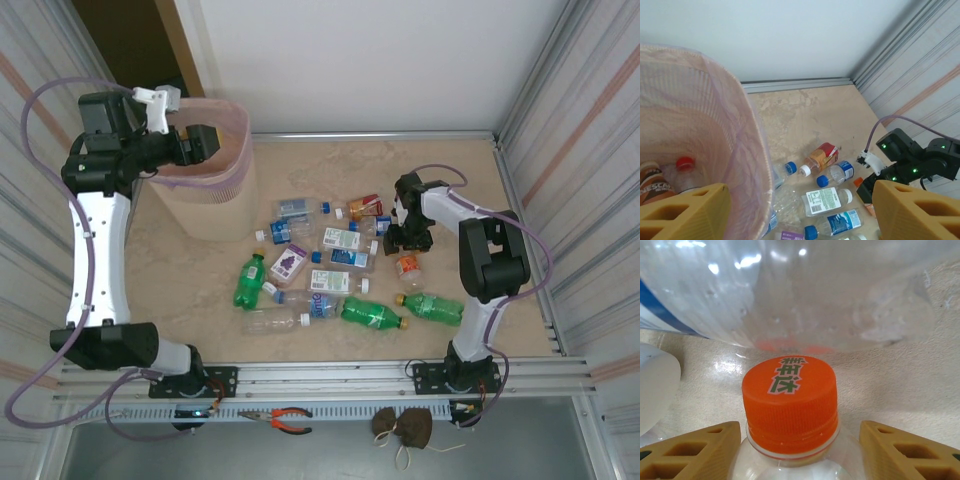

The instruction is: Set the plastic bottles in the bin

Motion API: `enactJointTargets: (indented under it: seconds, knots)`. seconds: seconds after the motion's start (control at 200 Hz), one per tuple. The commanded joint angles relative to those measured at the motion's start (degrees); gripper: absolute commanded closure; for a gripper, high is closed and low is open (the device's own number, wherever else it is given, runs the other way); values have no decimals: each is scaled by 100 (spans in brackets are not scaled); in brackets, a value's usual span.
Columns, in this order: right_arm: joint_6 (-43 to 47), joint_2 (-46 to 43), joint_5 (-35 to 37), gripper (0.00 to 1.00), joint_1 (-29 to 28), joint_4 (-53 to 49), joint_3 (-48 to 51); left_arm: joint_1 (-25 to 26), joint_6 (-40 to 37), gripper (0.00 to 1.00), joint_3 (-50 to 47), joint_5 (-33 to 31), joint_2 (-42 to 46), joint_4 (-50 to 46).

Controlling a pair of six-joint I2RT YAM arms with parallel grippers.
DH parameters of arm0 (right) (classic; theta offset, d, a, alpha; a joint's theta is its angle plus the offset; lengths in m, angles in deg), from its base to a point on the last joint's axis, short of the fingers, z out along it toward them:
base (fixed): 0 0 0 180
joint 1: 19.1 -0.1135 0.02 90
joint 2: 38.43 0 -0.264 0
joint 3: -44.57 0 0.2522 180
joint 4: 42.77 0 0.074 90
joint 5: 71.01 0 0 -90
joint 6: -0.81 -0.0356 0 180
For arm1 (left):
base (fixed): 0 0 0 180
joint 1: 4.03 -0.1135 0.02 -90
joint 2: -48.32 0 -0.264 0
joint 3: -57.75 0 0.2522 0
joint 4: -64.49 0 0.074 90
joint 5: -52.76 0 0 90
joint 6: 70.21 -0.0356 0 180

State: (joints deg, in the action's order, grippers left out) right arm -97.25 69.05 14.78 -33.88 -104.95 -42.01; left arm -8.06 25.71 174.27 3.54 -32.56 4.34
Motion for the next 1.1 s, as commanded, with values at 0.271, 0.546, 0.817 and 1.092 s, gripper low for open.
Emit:
enactJointTargets:
  seconds: [0.271, 0.546, 0.817, 1.092]
  knots:
    - [-115, -1360, 265, 46, -33, -453, -168, -12, 900, 25, -1329, 884, 972, 2095]
    - [-469, -2459, -242, 46, -147, -319, -794, 551, 1079, 25, -2115, 996, 1320, 3182]
    - [-1183, -3334, -1055, 46, -284, 634, -956, 1915, 1088, 23, -2525, 643, 1099, 4110]
    - [-1822, -3978, -1774, 45, -531, 2137, -637, 3053, 874, 19, -2563, 422, 610, 4582]
